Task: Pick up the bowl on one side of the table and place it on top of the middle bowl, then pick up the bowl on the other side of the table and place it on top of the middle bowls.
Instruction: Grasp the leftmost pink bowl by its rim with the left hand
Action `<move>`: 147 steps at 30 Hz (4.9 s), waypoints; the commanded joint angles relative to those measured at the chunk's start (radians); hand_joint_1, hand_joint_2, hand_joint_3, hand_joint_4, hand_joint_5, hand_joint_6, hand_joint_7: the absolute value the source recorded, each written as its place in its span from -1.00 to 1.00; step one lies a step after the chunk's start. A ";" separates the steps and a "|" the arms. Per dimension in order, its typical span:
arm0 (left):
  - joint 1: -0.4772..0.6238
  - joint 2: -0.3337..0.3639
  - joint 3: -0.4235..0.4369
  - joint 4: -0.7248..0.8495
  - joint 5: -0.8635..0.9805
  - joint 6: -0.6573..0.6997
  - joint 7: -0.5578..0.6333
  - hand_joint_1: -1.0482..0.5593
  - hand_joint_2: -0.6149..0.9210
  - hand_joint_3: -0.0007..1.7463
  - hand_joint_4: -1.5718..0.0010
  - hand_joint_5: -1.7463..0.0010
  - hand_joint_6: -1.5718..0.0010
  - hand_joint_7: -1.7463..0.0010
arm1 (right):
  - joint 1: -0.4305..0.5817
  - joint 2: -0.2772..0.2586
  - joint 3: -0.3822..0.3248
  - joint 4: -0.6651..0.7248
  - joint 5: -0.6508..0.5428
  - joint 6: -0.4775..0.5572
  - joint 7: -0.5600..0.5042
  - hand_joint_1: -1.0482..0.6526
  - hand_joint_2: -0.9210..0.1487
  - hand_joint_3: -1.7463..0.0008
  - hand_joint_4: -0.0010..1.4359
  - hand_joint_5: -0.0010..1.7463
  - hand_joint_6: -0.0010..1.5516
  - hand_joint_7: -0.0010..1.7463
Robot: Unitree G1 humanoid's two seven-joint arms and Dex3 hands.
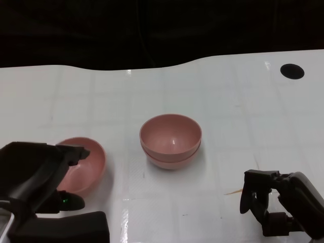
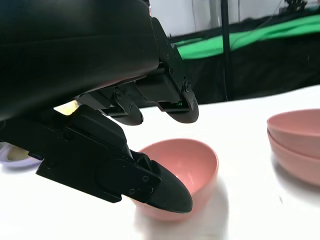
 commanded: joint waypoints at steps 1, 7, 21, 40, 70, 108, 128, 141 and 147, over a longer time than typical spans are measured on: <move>-0.011 0.016 -0.008 0.022 -0.001 0.009 0.039 -0.77 0.97 -1.00 0.15 1.00 0.10 1.00 | -0.005 -0.005 0.003 0.004 0.008 -0.005 -0.005 0.09 -0.16 -0.49 0.22 1.00 -0.07 0.85; -0.008 0.025 -0.024 0.043 -0.015 0.012 0.067 -0.77 0.96 -1.00 0.15 1.00 0.10 1.00 | -0.003 -0.006 0.004 0.002 -0.010 -0.007 -0.019 0.10 -0.15 -0.51 0.23 1.00 -0.08 0.86; -0.020 0.019 -0.078 0.115 0.000 0.056 0.112 -0.75 0.99 -0.99 0.15 0.99 0.10 0.99 | -0.005 -0.006 0.019 0.004 -0.016 -0.010 -0.032 0.10 -0.11 -0.54 0.23 1.00 -0.09 0.87; -0.073 0.019 -0.150 0.322 -0.081 0.036 0.277 -0.68 0.97 -1.00 0.11 0.99 0.07 0.99 | -0.002 -0.009 0.021 -0.001 -0.031 -0.007 -0.039 0.09 -0.13 -0.54 0.22 1.00 -0.09 0.87; -0.178 0.067 -0.219 0.505 -0.117 0.018 0.292 -0.68 1.00 -0.98 0.12 1.00 0.06 1.00 | 0.011 -0.007 0.026 -0.026 -0.037 0.012 -0.039 0.09 -0.13 -0.53 0.22 1.00 -0.10 0.89; -0.257 0.045 -0.302 0.724 -0.174 -0.039 0.405 -0.45 1.00 -0.91 -0.01 0.96 -0.04 0.97 | 0.022 -0.008 0.029 -0.047 -0.037 0.024 -0.032 0.10 -0.10 -0.56 0.21 1.00 -0.11 0.89; -0.284 0.005 -0.311 0.830 -0.234 -0.071 0.500 0.05 1.00 -0.74 -0.41 0.86 -0.32 0.92 | 0.019 -0.013 0.029 -0.040 -0.026 0.014 -0.024 0.10 -0.12 -0.55 0.21 1.00 -0.10 0.89; -0.295 -0.002 -0.293 0.917 -0.329 -0.189 0.566 0.21 1.00 -0.72 0.23 -0.93 0.07 -0.55 | 0.016 -0.013 0.029 -0.036 -0.021 0.007 -0.021 0.09 -0.10 -0.56 0.21 1.00 -0.09 0.88; -0.282 0.008 -0.288 0.887 -0.342 -0.178 0.559 0.16 1.00 -0.67 0.14 -1.00 0.34 -0.99 | 0.017 -0.012 0.028 -0.041 -0.024 0.017 -0.015 0.09 -0.10 -0.55 0.21 1.00 -0.08 0.87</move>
